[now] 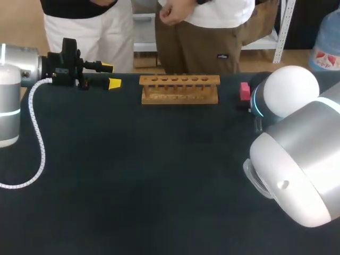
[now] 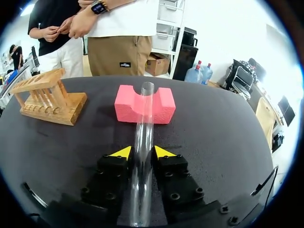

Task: Grasp the test tube, adjust it, and insert it.

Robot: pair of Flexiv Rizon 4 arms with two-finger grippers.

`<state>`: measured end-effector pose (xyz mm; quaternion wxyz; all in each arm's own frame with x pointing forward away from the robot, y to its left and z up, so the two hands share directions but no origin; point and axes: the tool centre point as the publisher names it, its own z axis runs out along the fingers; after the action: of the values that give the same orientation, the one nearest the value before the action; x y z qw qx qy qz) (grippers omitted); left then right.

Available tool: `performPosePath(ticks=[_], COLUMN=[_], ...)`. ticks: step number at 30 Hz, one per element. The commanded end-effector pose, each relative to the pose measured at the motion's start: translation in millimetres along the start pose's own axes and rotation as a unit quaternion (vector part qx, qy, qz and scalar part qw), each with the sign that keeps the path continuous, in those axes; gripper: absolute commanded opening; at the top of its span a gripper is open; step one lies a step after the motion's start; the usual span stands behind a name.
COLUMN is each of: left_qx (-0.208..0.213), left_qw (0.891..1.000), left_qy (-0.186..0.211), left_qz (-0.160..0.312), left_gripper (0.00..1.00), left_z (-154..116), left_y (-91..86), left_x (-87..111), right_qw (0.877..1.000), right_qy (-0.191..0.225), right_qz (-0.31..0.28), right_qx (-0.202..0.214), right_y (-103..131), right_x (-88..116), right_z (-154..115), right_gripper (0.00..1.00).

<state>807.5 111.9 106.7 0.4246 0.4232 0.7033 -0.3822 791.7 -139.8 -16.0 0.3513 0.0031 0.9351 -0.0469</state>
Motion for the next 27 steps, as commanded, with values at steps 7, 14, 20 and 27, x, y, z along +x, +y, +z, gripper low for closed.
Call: performPosePath(ticks=[7, 14, 20, 27], left_qx=[-0.001, -0.001, -0.001, -0.001], left_qw=[1.0, 1.0, 1.0, 1.0], left_qy=[-0.002, -0.002, -0.002, -0.002], left_qz=[0.001, 0.001, 0.001, 0.001], left_gripper=[1.0, 1.0, 1.0, 1.0], left_z=[-0.4, -0.4, -0.4, -0.4], left_y=[-1.0, -1.0, -1.0, -1.0], left_x=[1.3, 1.3, 1.3, 1.3], right_qw=[1.0, 1.0, 1.0, 1.0], right_qy=[0.009, 0.01, 0.002, 0.001], right_qz=[0.001, 0.008, 0.013, 0.007], right_qx=[0.005, 0.009, 0.013, 0.023], right_y=[-2.2, -2.2, 0.3, 8.2], right_x=[-0.7, -0.9, -9.4, -21.7], right_z=[-3.4, -7.0, -21.4, -48.7], right_gripper=[0.06, 0.0, 0.0, 0.0])
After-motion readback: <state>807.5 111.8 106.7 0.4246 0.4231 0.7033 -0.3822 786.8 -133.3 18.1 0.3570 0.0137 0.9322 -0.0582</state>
